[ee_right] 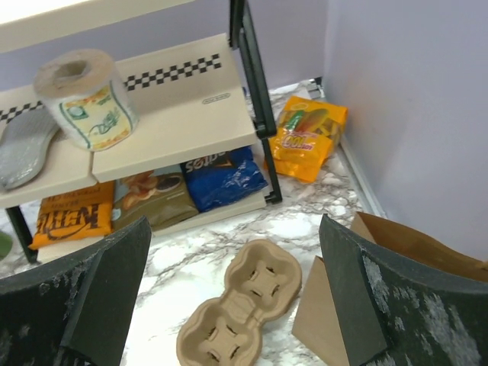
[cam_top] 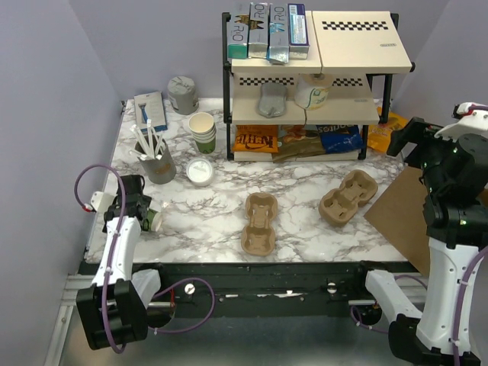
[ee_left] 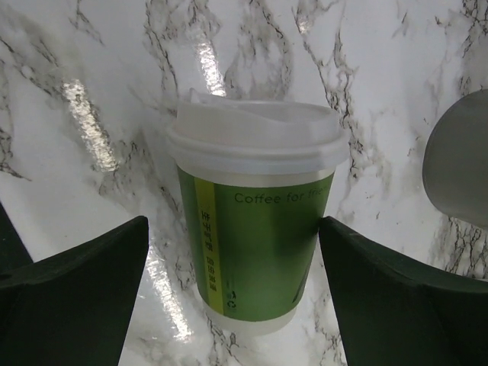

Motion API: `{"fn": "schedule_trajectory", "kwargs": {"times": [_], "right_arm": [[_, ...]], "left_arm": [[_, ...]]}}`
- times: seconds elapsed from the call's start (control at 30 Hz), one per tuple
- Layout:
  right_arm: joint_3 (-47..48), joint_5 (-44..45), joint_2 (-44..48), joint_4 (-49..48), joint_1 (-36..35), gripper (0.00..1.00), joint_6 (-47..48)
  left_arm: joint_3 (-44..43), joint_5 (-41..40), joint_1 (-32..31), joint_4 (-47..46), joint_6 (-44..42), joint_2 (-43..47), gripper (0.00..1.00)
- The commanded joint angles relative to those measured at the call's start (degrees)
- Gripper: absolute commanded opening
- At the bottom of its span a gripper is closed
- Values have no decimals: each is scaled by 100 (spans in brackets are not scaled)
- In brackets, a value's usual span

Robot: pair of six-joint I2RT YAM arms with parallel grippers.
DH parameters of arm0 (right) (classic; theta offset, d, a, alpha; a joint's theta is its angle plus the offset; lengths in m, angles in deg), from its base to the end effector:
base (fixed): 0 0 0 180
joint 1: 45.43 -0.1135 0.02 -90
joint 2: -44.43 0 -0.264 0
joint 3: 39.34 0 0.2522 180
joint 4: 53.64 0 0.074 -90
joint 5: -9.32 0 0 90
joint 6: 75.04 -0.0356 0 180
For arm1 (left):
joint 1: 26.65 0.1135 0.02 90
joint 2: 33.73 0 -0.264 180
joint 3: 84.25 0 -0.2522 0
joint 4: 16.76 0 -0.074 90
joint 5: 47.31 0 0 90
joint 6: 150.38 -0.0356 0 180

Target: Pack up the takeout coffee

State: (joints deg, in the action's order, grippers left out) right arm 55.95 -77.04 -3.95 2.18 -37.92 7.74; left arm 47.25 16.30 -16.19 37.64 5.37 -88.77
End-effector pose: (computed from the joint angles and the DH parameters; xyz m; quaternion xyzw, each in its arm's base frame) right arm 0.1238 -0.0186 0.4781 0.1178 0.7506 -0.0258 0.6497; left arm 0.1650 0.0466 0.2086 -0.6267 0.7063 0.0824 0.3189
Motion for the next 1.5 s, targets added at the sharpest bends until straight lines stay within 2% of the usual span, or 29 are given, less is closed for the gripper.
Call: {"fn": "schedule_trajectory", "kwargs": {"times": [0.0, 0.2, 0.23, 0.3, 0.33, 0.37, 0.63, 0.7, 0.83, 0.9, 1.0, 1.03, 1.07, 1.17, 1.2, 1.27, 1.3, 1.37, 1.4, 1.47], "right_arm": [[-59, -662, 48, -119, 5, 100, 81], [-182, -1040, 180, -207, 5, 100, 98], [-182, -1110, 189, -207, 5, 100, 98], [-165, -1172, 224, -172, -21, 100, 98], [-164, -1233, 241, -163, -30, 100, 98], [-164, -1278, 259, -155, -39, 100, 98], [-191, -1980, 417, -76, -232, 100, 11], [-156, -2034, 408, 56, -695, 100, 63], [-138, -1946, 347, 311, -1768, 100, 361], [-138, -1990, 225, 364, -2242, 100, 537], [-16, -1858, -12, 451, -2525, 100, 590], [-6, -1841, -57, 434, -2578, 100, 599], [-6, -1962, -84, 408, -2631, 100, 660], [-138, -2654, -180, 224, -2868, 100, 950], [-182, -2867, -207, 180, -3017, 100, 1012], [-235, -3358, -338, 83, -3158, 100, 1021], [-243, -3448, -391, 57, -3298, 100, 995], [-287, -3623, -522, -31, -3457, 100, 1047], [-314, -3686, -567, -58, -3641, 100, 1117], [-480, -4105, -637, -84, -3843, 100, 1598]], "left_arm": [[292, 600, 70, -1197, -379, -321, 99], [415, 618, 70, -1383, -450, -499, 97], [450, 635, 70, -1436, -476, -463, 92], [547, 627, 70, -1497, -511, -315, 87], [582, 627, 70, -1533, -537, -253, 80], [600, 583, 70, -1524, -538, -200, 79], [442, 986, 70, -1147, -783, 538, 78], [232, 1179, 62, -876, -845, 836, 78], [-41, 2170, -210, -856, -1064, 1224, 76], [-164, 2313, -631, -856, -1091, 1417, 76], [-392, 2639, -1297, -620, -1328, 1444, 78], [-428, 2857, -1440, -593, -1416, 1444, 78], [-437, 3416, -1572, -654, -1773, 1453, 78], [-332, 4376, -2099, -1118, -2092, 1418, 80], [-175, 5067, -2222, -1651, -2145, 1374, 82], [-25, 5642, -2670, -2338, -2120, 1251, 84], [81, 6176, -2828, -3046, -2120, 1077, 84], [117, 6531, -3382, -3700, -2189, 900, 84], [117, 6663, -3584, -4322, -2233, 751, 84], [169, 7208, -4057, -5150, -2295, 645, 84]]}}
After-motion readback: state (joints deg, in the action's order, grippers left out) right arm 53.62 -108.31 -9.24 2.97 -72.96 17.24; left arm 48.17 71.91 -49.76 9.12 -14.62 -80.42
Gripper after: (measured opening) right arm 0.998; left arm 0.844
